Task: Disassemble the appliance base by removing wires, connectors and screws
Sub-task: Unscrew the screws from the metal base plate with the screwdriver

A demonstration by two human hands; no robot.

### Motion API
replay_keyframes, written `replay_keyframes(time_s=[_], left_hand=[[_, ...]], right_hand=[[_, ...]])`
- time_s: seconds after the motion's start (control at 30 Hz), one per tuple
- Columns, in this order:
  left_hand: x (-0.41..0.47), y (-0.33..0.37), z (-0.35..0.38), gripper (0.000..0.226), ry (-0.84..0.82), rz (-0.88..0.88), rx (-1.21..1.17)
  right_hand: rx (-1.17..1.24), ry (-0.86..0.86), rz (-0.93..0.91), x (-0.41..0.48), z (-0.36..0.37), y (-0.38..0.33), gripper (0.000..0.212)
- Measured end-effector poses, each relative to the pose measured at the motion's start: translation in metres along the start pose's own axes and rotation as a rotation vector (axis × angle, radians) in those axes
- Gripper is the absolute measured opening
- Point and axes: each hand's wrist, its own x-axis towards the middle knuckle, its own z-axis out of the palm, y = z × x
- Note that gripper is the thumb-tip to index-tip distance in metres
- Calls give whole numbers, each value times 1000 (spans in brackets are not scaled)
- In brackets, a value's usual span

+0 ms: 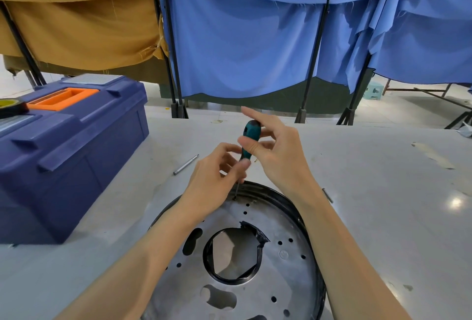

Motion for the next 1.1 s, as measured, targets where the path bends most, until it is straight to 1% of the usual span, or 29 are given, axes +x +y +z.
replay_keyframes(time_s=[0.07,0.13,0.2,0.27,0.37,0.43,0.63,0.7,0.73,0.8,0.9,0.97,1.03,1.1], left_hand=[[0,0,0,16,-27,-2,-11],[0,0,0,16,-25,-9,-2],[0,1,0,13,2,-11,-4],[0,2,-1,19,19,-7,8],[0,0,-1,10,23,-25,-10],[1,-2,-1,6,21,-33,0],[0,-6,-3,20,23,-47,70],[1,-7,-2,22,19,-69,72],[1,-8,-2,23,14,-76,76],[0,-9,-1,23,0,-84,94],[-1,-10,1,23,-10,-100,108],[0,-9,1,22,-5,-97,130],[0,-9,1,20,5,-90,142],[1,-8,1,19,17,-88,170]], right_hand=[[71,-5,23,1,-2,-1,48],[144,-21,22,0,-1,-2,40],[104,-26,-1,-1,1,-3,34],[19,-15,-10,-2,1,-2,40],[27,26,11,0,0,-1,49],[56,67,9,1,-2,-2,47],[210,230,-75,3,-20,-8,31],[150,218,-101,3,-28,-8,28],[66,177,-106,3,-31,-7,26],[-96,29,-74,3,-32,-2,21],[-351,-236,54,3,-25,9,14],[-498,-406,140,2,-20,16,18],[-567,-552,214,1,-17,20,20],[-584,-640,282,0,-14,24,18]])
